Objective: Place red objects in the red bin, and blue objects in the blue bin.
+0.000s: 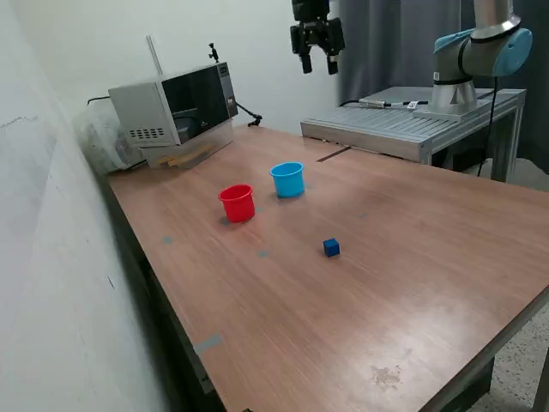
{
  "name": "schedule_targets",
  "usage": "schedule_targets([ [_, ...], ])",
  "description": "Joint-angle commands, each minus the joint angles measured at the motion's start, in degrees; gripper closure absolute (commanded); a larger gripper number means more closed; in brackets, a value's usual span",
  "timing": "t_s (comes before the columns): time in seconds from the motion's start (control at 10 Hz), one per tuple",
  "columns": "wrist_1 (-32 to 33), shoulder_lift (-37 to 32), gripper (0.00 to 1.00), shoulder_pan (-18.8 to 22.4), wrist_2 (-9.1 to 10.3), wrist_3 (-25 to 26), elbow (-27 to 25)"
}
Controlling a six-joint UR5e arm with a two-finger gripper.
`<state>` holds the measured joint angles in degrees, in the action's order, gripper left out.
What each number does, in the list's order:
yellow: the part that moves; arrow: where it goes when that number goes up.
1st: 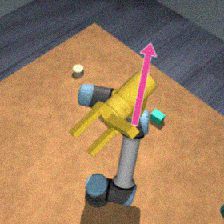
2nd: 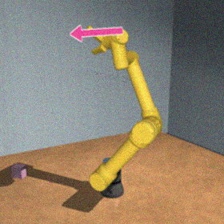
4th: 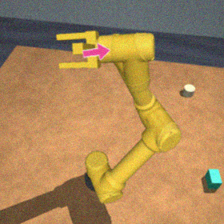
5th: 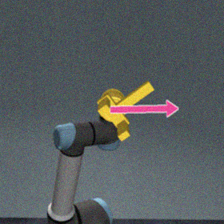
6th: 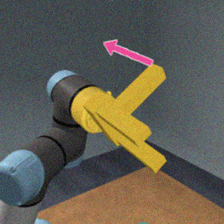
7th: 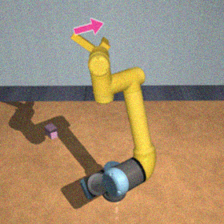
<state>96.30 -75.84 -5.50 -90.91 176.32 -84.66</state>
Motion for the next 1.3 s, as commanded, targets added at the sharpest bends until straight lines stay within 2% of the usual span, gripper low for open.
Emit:
schedule_targets([
  [0.0, 5.08, -3.0, 0.0, 3.37, 5.2, 3.74, -7.78],
  [0.2, 15.08, 0.57, 0.0, 10.65, 5.4, 9.01, -12.7],
  [0.4, 28.25, 10.39, 0.0, 13.75, 6.0, 9.39, -13.87],
  [0.5, 29.63, 15.41, 0.0, 13.76, 6.01, 9.74, -12.3],
  [0.8, 29.12, 26.76, 0.0, 14.2, 6.01, 12.99, 2.87],
  [0.9, 28.86, 30.36, 0.0, 14.46, 5.92, 12.91, 6.49],
  [1.0, 28.77, 33.09, 0.0, 16.12, 5.66, 11.77, 8.26],
  [1.1, 28.77, 33.99, 0.0, 16.92, 5.4, 7.5, 8.19],
  [1.2, 28.77, 34.17, 0.0, 17.45, 5.13, 5.63, 8.28],
])
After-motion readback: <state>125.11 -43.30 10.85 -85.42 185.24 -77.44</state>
